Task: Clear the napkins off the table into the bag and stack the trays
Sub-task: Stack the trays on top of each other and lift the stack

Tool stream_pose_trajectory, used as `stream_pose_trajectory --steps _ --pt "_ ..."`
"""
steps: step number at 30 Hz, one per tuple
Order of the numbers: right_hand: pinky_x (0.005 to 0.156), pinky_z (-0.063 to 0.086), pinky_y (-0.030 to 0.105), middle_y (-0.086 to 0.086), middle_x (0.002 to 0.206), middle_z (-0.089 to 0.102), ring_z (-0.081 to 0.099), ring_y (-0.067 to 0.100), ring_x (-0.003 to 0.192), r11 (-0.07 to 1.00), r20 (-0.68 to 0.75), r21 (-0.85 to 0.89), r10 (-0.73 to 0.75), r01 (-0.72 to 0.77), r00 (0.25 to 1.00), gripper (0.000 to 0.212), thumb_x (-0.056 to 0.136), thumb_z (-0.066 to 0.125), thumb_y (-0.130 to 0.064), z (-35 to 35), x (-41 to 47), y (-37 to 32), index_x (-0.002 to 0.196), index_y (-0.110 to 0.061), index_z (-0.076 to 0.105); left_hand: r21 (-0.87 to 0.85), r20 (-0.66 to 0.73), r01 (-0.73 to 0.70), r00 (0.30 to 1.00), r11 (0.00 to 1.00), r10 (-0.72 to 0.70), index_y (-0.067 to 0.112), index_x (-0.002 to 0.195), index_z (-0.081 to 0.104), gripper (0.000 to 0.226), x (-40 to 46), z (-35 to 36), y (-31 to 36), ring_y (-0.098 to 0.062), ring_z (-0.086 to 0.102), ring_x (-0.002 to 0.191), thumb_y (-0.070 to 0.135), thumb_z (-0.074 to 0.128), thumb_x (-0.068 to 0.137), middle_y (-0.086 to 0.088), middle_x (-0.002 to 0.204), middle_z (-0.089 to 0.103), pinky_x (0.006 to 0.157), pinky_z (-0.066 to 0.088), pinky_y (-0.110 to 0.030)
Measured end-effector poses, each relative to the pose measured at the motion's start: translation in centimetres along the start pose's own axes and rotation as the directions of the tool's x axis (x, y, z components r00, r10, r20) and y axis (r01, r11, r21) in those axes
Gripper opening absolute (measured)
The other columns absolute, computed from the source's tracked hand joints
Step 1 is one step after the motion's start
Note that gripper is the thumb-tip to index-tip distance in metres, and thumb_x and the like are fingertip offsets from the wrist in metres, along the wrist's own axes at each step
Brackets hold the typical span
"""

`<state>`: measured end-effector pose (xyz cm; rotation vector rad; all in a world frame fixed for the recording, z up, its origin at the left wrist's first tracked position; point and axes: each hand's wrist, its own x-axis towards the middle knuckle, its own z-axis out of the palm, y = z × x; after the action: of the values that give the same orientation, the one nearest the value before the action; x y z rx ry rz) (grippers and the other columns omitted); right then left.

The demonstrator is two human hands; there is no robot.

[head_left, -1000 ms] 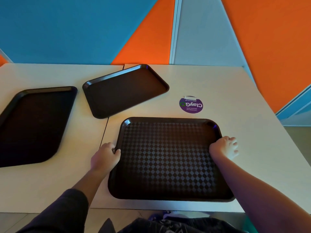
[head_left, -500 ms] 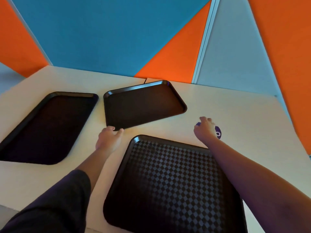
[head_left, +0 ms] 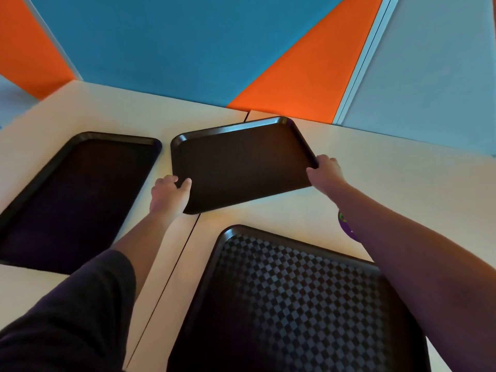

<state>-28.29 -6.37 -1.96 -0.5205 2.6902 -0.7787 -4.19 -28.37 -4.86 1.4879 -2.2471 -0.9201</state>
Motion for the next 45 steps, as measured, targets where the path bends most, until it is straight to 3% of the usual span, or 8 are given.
stream_pose_trajectory --steps 6,10,17,22,32,37,41,45 --pt "0.095 0.049 0.044 0.014 0.131 0.043 0.047 0.031 0.117 0.998 0.009 -0.022 0.064 -0.064 0.998 0.044 0.094 0.045 -0.027 1.9 4.1 -0.5 0.135 -0.011 0.039 0.065 -0.032 0.021 0.999 0.998 -0.019 0.008 0.101 0.06 0.049 4.9 1.3 -0.4 -0.034 0.054 0.101 0.044 0.027 0.097 -0.021 0.105 0.056 0.091 0.046 -0.052" --pt "0.098 0.047 0.047 0.015 0.133 0.042 0.045 0.032 0.12 0.994 0.009 -0.062 0.086 -0.086 0.996 0.047 0.094 0.046 -0.034 3.1 7.0 -0.4 0.135 -0.012 0.039 0.121 -0.041 0.062 0.998 0.991 -0.057 0.005 0.119 0.053 0.052 7.7 2.7 -1.0 -0.036 0.047 0.113 0.043 0.025 0.098 -0.023 0.121 0.051 0.094 0.039 -0.047" --pt "0.104 0.042 0.049 0.013 0.14 0.039 0.038 0.032 0.128 0.985 0.05 -0.141 0.11 -0.102 0.993 0.051 0.094 0.048 -0.033 5.3 11.1 -0.2 0.138 -0.012 0.032 0.035 -0.058 0.088 0.995 0.996 -0.086 -0.001 0.112 0.057 0.031 12.0 4.4 -2.7 -0.035 0.052 0.101 0.02 0.04 0.096 -0.024 0.116 0.052 0.084 0.041 -0.04" --pt "0.104 0.041 0.048 0.018 0.135 0.039 0.038 0.034 0.125 0.958 0.005 -0.236 0.166 -0.16 0.986 0.044 0.095 0.046 -0.028 6.0 12.7 0.2 0.134 -0.008 0.037 -0.055 -0.078 0.069 0.994 0.996 -0.073 0.003 0.124 0.053 0.032 12.8 5.3 -3.2 -0.036 0.054 0.103 0.01 0.041 0.095 -0.021 0.123 0.05 0.083 0.043 -0.038" --pt "0.095 0.042 0.043 0.027 0.122 0.052 0.05 0.042 0.113 0.943 -0.083 -0.178 0.27 -0.281 0.959 0.032 0.093 0.047 -0.014 4.6 9.8 2.7 0.118 0.007 0.047 -0.137 -0.072 0.045 0.996 0.99 -0.056 0.003 0.106 0.061 0.027 11.9 4.5 -2.2 -0.036 0.056 0.095 0.006 0.039 0.091 -0.025 0.11 0.056 0.086 0.047 -0.046" --pt "0.09 0.044 0.041 0.027 0.119 0.053 0.052 0.041 0.11 0.954 -0.128 -0.125 0.258 -0.274 0.958 0.031 0.093 0.047 -0.014 1.7 6.2 2.9 0.116 0.007 0.049 -0.184 -0.094 -0.055 0.995 0.981 0.039 0.002 0.085 0.062 0.022 9.4 2.3 -0.4 -0.038 0.057 0.088 0.002 0.039 0.087 -0.022 0.091 0.059 0.071 0.046 -0.042" --pt "0.08 0.043 0.035 0.027 0.117 0.054 0.053 0.04 0.105 0.963 -0.145 -0.064 0.249 -0.26 0.958 0.03 0.091 0.047 -0.011 -1.1 2.3 4.0 0.113 0.009 0.052 -0.23 -0.128 -0.134 0.986 0.964 0.107 0.006 0.075 0.06 0.023 5.3 0.6 0.7 -0.028 0.053 0.063 -0.002 0.04 0.084 -0.022 0.073 0.059 0.051 0.038 -0.03" --pt "0.083 0.045 0.037 0.028 0.117 0.054 0.053 0.04 0.105 0.965 -0.151 -0.035 0.252 -0.26 0.956 0.03 0.088 0.047 -0.006 -3.3 -2.1 6.0 0.112 0.01 0.053 -0.215 -0.128 -0.186 0.979 0.959 0.161 -0.006 0.067 0.055 0.021 1.0 -0.3 0.9 -0.026 0.046 0.056 -0.004 0.04 0.082 -0.02 0.063 0.052 0.045 0.03 -0.029"
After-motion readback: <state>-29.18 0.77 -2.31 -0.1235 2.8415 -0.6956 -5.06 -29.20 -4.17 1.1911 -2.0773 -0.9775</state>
